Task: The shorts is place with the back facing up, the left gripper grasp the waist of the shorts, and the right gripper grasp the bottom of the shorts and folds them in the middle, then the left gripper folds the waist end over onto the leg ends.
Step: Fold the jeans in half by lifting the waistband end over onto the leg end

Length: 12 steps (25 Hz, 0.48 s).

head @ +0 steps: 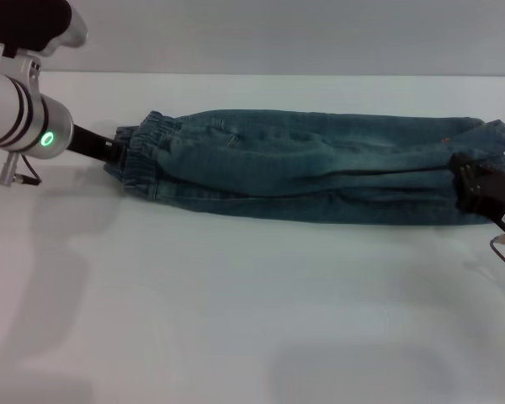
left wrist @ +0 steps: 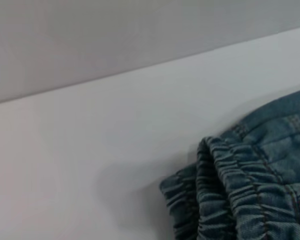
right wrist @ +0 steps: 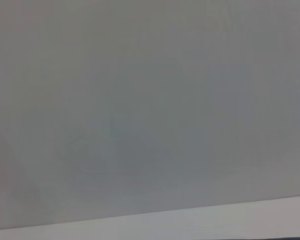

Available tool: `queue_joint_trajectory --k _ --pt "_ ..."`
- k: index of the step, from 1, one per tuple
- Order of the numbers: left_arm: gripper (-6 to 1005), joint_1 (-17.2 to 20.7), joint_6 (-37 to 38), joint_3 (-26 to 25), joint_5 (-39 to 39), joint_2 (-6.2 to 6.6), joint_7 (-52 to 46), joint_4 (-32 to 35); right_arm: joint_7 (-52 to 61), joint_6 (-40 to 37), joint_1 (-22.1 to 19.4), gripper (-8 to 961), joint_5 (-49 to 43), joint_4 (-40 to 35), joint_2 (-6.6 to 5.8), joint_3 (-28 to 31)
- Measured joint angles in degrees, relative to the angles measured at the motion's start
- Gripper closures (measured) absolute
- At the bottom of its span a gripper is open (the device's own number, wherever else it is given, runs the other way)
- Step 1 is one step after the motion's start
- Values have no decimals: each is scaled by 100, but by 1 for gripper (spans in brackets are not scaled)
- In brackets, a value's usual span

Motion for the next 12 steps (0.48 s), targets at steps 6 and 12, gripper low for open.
queue_joint_trajectory --k 6,12 --pt "993 167 -160 121 40 -3 -144 -519 53 2 27 954 0 -11 0 0" --pt "993 346 -294 269 44 -5 -245 -1110 299 -7 190 954 -208 -39 -12 -42"
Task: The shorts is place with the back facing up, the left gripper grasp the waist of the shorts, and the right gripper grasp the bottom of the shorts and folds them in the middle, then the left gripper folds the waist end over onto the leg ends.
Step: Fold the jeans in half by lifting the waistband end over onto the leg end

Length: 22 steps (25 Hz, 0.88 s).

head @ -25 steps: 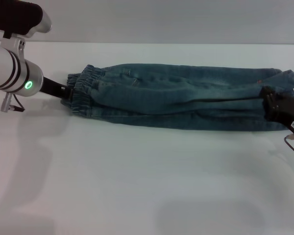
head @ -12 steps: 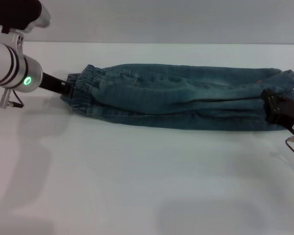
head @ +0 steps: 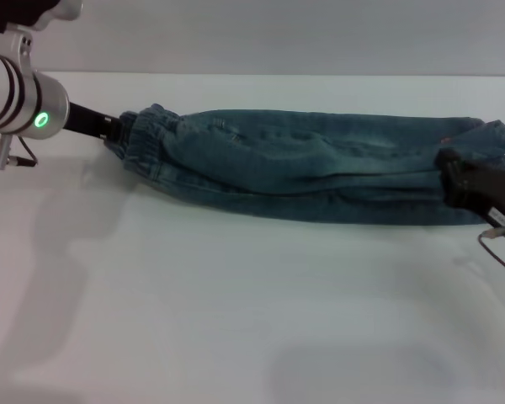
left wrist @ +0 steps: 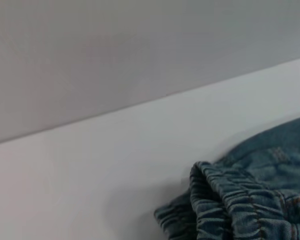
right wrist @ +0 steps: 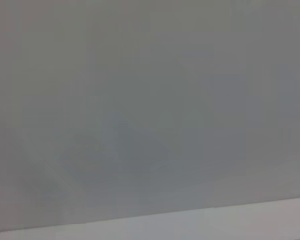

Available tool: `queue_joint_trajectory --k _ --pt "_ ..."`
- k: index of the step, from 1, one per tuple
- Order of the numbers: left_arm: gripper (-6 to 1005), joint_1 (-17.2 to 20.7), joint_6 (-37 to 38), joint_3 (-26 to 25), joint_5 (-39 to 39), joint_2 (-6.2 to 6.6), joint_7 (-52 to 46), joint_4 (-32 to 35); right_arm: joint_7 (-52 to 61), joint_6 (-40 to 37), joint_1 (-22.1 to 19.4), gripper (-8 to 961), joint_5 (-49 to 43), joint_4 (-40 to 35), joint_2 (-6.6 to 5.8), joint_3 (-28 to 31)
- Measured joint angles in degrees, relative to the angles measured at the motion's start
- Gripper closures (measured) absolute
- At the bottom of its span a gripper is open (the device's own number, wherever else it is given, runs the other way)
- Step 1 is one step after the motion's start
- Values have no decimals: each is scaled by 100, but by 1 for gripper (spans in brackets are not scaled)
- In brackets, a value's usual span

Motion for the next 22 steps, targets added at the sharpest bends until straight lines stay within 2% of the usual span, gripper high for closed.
queue_joint_trajectory --k 5,22 --pt "993 68 -112 69 0 5 -81 -363 389 -28 298 954 -544 -97 31 -23" --pt "994 429 -385 300 9 -2 -294 -1593 846 -45 1196 954 -657 -411 54 -821"
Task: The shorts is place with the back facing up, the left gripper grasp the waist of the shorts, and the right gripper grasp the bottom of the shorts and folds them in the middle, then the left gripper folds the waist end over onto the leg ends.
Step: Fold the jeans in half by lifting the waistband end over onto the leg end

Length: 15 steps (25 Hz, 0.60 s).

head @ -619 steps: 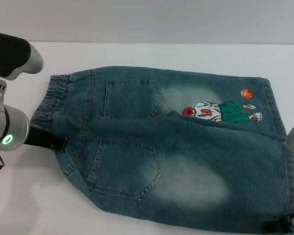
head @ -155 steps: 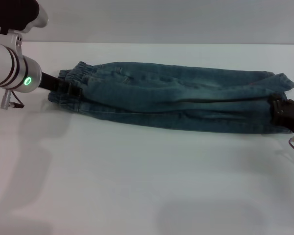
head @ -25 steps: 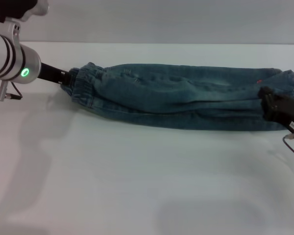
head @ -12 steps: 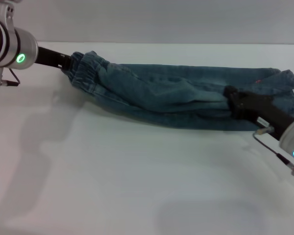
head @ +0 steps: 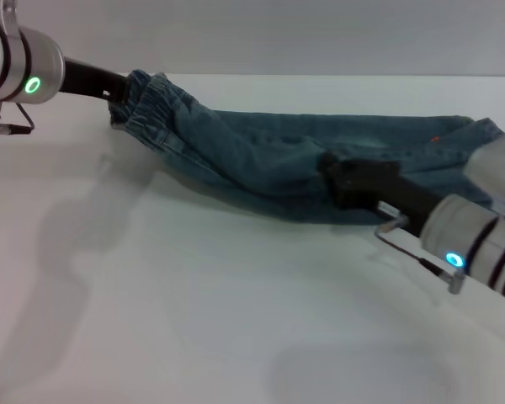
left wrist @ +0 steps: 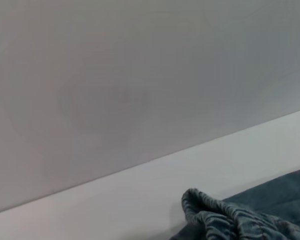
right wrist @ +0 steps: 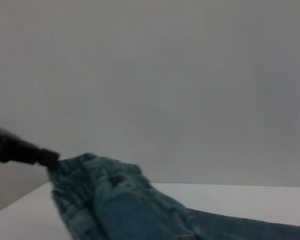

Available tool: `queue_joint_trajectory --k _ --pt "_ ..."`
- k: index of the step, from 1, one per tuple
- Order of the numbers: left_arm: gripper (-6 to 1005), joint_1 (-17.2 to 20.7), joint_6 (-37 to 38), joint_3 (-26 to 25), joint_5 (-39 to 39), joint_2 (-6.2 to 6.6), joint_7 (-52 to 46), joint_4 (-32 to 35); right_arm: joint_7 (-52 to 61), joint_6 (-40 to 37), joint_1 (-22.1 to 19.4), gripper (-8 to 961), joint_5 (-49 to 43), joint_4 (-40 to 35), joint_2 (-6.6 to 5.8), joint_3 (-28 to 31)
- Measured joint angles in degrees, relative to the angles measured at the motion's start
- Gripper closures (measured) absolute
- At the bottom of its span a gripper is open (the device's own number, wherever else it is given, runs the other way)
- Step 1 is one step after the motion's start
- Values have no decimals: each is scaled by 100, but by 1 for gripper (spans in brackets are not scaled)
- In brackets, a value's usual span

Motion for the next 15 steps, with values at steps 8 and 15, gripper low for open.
queue_joint_trajectory --k 8,15 --pt "994 100 -65 154 0 0 -115 -303 297 2 442 954 -4 -63 4 -401" --pt "994 121 -72 193 -1 6 -126 -404 372 6 689 954 5 -110 26 -754"
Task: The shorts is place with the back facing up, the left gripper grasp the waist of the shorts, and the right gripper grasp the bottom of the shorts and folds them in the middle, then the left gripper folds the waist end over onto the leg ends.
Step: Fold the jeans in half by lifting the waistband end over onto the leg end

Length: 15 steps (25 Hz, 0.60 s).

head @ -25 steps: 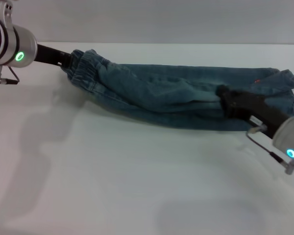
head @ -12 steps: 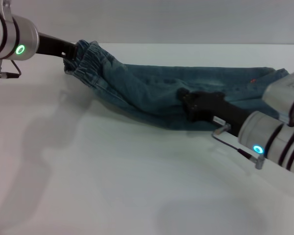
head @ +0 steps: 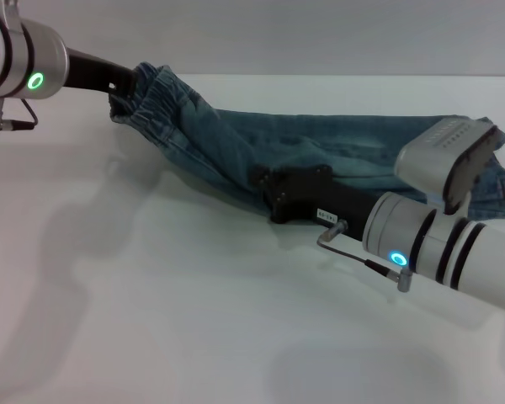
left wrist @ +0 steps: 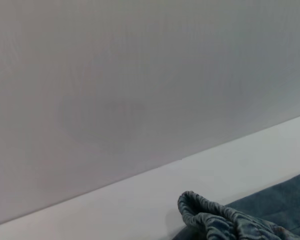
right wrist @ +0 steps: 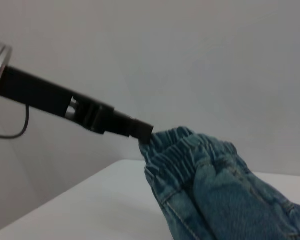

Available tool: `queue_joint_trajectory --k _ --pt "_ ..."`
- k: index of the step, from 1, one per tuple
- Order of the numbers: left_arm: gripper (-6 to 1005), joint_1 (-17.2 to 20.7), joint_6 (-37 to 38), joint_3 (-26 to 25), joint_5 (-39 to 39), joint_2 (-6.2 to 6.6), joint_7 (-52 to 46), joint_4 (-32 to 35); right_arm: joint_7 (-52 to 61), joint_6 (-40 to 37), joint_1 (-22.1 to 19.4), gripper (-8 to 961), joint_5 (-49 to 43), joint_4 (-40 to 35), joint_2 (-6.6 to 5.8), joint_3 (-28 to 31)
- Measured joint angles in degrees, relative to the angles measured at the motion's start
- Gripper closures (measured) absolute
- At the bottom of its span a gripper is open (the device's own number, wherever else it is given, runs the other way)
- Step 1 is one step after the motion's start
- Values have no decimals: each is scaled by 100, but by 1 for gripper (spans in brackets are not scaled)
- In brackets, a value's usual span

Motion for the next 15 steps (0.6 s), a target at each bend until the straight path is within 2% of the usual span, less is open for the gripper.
queue_joint_trajectory --k 10,15 --pt "994 268 -269 18 -2 6 0 -657 -54 -434 469 954 29 -476 -2 165" --pt "994 419 -310 19 -25 13 31 -860 -240 -652 546 954 -78 -651 -29 705"
